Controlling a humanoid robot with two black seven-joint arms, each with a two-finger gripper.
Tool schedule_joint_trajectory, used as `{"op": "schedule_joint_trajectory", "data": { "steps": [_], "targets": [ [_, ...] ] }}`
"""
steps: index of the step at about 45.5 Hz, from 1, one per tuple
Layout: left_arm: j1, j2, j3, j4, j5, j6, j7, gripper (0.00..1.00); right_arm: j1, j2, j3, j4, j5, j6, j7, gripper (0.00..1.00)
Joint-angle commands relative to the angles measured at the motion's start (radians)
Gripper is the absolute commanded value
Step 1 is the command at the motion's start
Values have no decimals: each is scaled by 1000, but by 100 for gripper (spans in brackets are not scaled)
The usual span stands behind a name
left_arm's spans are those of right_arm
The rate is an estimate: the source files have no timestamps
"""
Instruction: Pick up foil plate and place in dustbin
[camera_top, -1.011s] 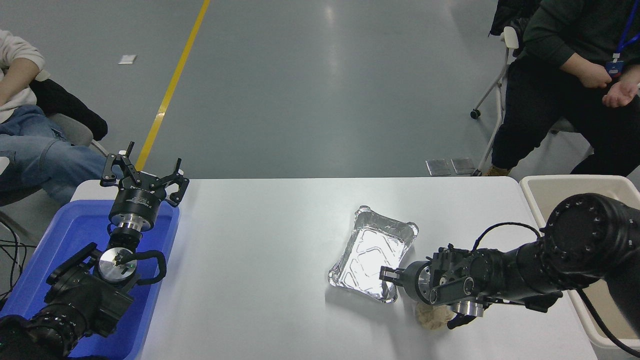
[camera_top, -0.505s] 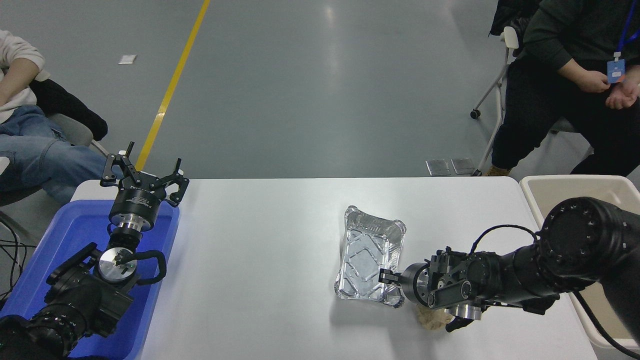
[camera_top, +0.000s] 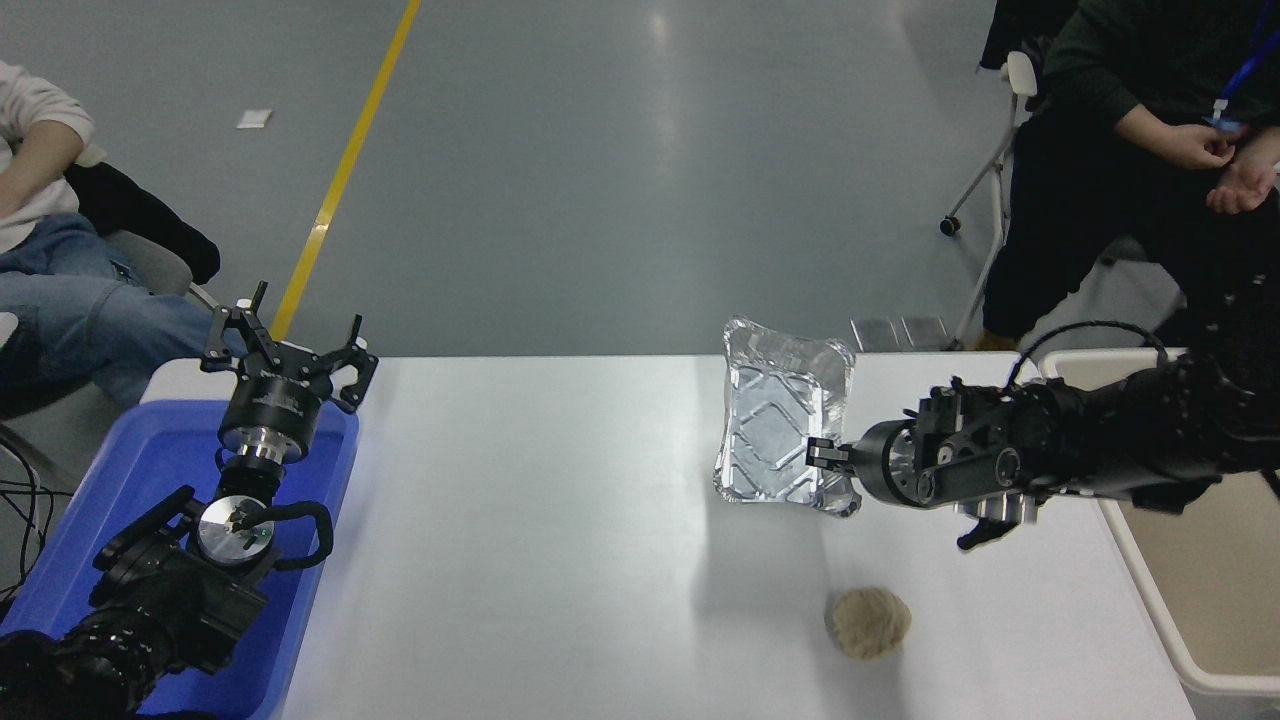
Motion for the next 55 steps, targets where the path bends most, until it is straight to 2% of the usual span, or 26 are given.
{"op": "schedule_joint_trajectory", "data": {
  "steps": [1,16,21,29,47,55],
  "targets": [
    [1,0,-1,0,0,0,0,99,256,-75,-82,53,0,162,0,0],
    [1,0,-1,0,0,0,0,99,471,-124,-162,53,-3,404,-1,0],
    [-1,0,-1,0,-1,0,0,99,532,-135,-167,53,-55,524,-4,0],
    [-1,0,-1,0,0,0,0,99,590,-137,-170,53,-80,616,-4,0],
    [-1,0,-1,0,0,0,0,99,600,-137,-207,39,-105,618,-4,0],
    [-1,0,1,0,0,0,0,99,546,-176,-256,-101,-102,621,-3,0]
  ]
}}
